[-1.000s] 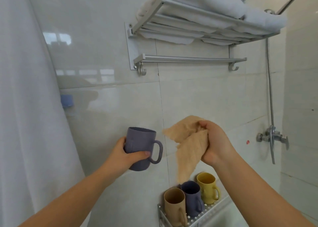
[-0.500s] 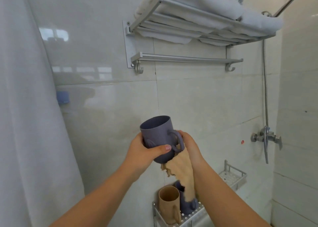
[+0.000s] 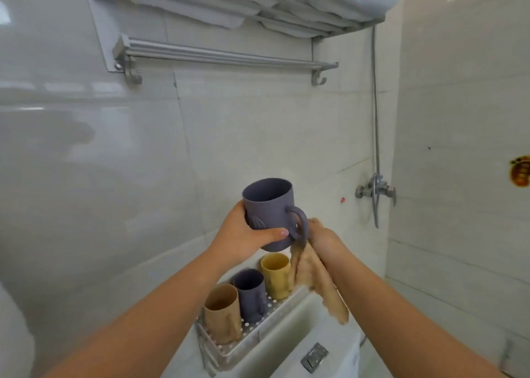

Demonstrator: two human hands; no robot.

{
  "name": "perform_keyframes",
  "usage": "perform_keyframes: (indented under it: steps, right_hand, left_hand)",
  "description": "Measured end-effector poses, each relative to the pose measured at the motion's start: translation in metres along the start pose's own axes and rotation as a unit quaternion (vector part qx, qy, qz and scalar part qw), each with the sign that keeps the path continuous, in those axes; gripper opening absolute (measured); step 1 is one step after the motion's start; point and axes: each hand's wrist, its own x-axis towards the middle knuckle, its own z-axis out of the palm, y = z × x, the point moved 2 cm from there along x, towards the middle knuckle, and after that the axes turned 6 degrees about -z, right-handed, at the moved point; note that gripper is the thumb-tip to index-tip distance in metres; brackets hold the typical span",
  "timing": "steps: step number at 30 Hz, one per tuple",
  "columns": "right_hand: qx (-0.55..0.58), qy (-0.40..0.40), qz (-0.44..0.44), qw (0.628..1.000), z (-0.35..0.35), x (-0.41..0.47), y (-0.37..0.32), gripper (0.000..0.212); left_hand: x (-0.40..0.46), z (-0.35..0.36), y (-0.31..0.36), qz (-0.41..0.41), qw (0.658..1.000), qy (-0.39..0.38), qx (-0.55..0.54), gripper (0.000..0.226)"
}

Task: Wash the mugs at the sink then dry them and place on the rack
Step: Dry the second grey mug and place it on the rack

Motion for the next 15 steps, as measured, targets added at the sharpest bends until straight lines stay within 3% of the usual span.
perform_keyframes:
  steps: [4,7,9,15]
  right_hand:
    - [0.034,0.101,-0.052,0.993,-0.052,0.025,0.032,0.015]
    - [0.079,0.033,-0.046,0.995,-0.076,0.046,0.049,0.025]
    - [0.131,-0.006,-0.033,0.991,-0.085,0.064,0.057,0.019]
    - [0.138,-0.001,0.025,0.99,-0.08,0.122,0.106,0.027]
  left_hand:
    - [0.036,0.045,-0.015,-0.043,0.996,-0.062,-0.037,0.068]
    - [0.065,0.08,-0.027,-0.06,0.994,-0.084,-0.021,0.072]
    - [0.084,0.101,-0.041,-0.068,0.993,-0.094,-0.004,0.08]
    - [0.13,0.143,-0.099,-0.082,0.987,-0.113,0.08,0.082]
